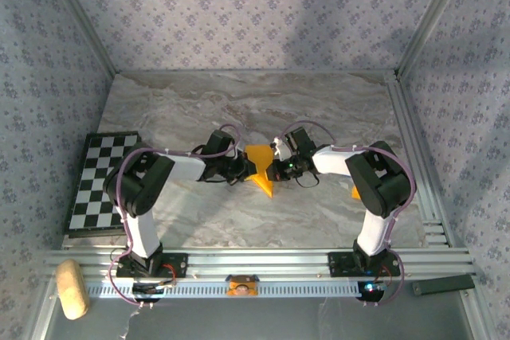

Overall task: Fold a paper plane with a square sheet of paper (pick it up from the middle)
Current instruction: Third fold the triangle at the center of the table.

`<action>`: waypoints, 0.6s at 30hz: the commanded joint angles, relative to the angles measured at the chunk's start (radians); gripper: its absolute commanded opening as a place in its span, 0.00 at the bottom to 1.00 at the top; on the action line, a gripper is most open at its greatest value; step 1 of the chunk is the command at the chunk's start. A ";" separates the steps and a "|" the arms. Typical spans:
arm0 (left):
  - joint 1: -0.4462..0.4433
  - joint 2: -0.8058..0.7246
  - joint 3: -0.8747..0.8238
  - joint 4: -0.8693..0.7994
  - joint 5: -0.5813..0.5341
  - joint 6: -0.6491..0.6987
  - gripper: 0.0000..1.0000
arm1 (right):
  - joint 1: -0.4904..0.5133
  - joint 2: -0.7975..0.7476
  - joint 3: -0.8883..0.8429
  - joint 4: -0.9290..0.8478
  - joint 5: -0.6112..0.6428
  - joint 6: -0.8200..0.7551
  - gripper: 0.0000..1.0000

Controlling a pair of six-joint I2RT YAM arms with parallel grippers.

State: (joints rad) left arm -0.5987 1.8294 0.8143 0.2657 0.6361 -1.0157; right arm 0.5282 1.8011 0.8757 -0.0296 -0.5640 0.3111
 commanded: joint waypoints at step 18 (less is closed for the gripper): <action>-0.008 0.016 0.006 -0.012 -0.009 0.022 0.00 | -0.002 0.038 -0.017 -0.032 0.035 0.011 0.02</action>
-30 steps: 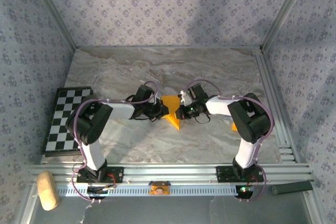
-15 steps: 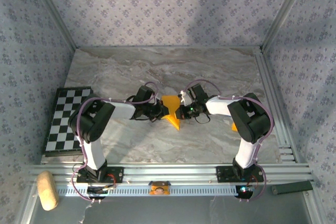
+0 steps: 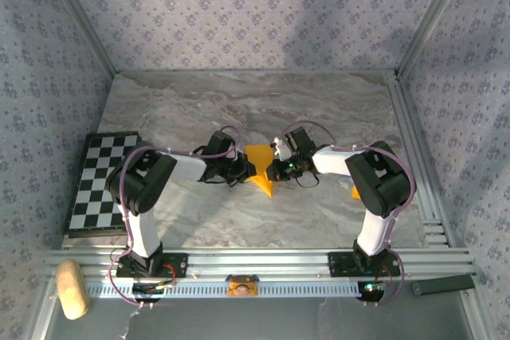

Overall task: Fold a paper plane with a square sheet of paper (pick it up from the middle)
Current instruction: Third fold the triangle at the center of the table.

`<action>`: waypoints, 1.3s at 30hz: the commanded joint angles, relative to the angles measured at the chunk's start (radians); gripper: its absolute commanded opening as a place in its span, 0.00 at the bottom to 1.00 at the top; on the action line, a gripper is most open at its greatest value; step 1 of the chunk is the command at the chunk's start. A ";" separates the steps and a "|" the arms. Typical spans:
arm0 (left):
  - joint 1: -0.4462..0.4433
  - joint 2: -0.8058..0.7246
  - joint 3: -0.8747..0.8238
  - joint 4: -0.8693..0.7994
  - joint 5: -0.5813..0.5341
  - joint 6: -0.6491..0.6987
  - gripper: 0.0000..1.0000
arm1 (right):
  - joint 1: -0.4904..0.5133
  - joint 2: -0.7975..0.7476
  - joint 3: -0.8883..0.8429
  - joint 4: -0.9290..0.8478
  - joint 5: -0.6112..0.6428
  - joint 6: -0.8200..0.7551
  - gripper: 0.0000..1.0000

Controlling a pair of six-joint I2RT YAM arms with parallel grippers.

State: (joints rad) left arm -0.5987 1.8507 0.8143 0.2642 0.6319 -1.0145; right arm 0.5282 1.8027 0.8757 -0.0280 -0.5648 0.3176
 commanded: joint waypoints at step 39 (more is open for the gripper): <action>-0.016 0.036 0.028 -0.065 -0.029 0.057 0.00 | -0.007 -0.002 0.004 -0.019 -0.003 0.033 0.13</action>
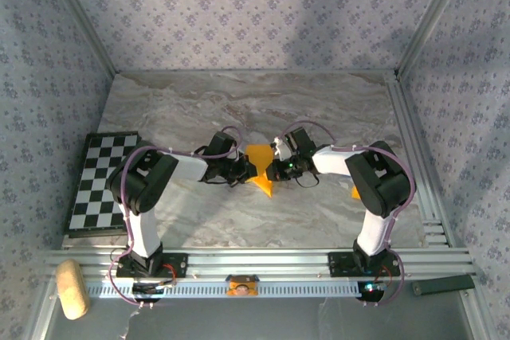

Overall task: Fold a paper plane with a square sheet of paper (pick it up from the middle)
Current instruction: Third fold the triangle at the center of the table.

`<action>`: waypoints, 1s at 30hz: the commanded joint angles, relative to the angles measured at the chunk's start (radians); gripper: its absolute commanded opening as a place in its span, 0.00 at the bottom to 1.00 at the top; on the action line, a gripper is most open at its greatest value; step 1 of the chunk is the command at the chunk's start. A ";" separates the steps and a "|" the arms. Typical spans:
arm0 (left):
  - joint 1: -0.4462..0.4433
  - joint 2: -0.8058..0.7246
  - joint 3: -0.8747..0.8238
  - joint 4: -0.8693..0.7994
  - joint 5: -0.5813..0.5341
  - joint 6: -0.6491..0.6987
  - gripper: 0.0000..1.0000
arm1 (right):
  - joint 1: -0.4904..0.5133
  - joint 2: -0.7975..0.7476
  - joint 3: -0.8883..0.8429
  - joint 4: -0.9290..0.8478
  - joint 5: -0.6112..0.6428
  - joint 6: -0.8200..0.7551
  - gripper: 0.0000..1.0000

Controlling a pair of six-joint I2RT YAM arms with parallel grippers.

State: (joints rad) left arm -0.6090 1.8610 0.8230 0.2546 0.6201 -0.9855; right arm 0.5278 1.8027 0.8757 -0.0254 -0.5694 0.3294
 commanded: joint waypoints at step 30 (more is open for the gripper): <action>-0.005 0.030 0.038 -0.072 -0.018 0.041 0.00 | 0.133 -0.095 0.043 -0.163 -0.005 0.048 0.08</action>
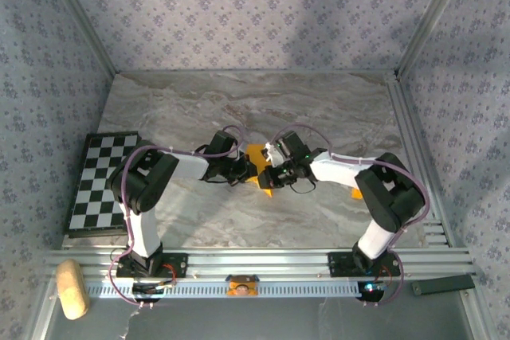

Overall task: Fold a paper plane with a square sheet of paper (pick it up from the middle)
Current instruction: Third fold the triangle at the center of the table.

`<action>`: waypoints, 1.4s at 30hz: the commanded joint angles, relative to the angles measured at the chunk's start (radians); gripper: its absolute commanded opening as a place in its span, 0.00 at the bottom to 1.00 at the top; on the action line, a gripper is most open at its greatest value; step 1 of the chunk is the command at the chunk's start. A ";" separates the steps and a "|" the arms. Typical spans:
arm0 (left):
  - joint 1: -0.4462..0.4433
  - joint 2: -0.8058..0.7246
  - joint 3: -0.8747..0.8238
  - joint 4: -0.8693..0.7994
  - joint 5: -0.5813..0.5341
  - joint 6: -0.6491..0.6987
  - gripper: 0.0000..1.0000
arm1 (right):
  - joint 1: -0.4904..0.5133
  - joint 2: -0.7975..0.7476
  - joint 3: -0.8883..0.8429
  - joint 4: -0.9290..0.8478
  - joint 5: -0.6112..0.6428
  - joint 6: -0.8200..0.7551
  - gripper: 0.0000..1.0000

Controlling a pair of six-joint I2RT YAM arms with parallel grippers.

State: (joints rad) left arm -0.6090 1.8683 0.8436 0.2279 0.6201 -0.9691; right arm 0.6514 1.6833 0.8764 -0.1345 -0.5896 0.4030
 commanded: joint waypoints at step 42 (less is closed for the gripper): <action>0.004 0.045 0.032 -0.090 -0.029 0.044 0.00 | -0.018 0.041 -0.049 -0.031 0.072 0.022 0.09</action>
State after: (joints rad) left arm -0.6090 1.8805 0.8700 0.1963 0.6205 -0.9504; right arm 0.6426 1.7447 0.8551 -0.1413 -0.5171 0.4053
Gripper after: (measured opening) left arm 0.041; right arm 0.084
